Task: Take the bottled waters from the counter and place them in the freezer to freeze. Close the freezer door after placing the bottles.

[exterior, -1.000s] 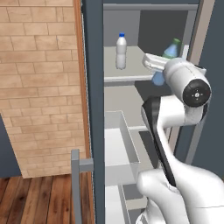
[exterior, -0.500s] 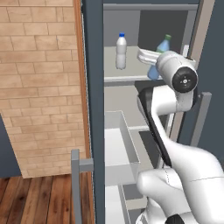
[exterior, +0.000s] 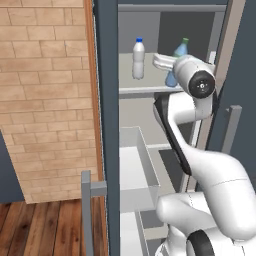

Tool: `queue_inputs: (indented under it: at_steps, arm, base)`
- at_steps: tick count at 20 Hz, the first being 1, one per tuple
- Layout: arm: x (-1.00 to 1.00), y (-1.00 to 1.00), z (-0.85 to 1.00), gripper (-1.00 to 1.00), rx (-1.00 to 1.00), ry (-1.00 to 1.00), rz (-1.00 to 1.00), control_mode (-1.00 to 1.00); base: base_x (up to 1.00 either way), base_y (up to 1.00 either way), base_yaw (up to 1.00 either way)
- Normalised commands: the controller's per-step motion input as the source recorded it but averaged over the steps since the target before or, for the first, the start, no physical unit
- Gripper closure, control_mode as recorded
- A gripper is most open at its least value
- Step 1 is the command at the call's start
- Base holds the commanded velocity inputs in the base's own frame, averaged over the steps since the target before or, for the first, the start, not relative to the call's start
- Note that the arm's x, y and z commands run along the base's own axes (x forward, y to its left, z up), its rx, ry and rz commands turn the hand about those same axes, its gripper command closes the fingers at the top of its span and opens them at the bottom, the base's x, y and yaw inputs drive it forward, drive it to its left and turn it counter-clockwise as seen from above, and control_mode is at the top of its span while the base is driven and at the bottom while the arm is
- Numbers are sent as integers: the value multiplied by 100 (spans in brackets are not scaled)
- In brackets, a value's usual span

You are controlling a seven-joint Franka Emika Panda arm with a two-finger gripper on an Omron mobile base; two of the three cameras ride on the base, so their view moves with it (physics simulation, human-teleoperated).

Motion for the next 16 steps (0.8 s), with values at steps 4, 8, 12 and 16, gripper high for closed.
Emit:
queue_inputs:
  at_steps: [4,8,12,16]
  arm:
    - [46,0,-5,100,0,3,0,-100]
    - [36,0,-11,100,-1,2,0,-100]
    - [31,-6,-15,100,-4,0,2,-100]
    - [14,-2,-12,100,-7,0,9,-100]
  base:
    - [0,0,0]
    - [0,0,0]
    - [0,0,0]
    - [0,0,0]
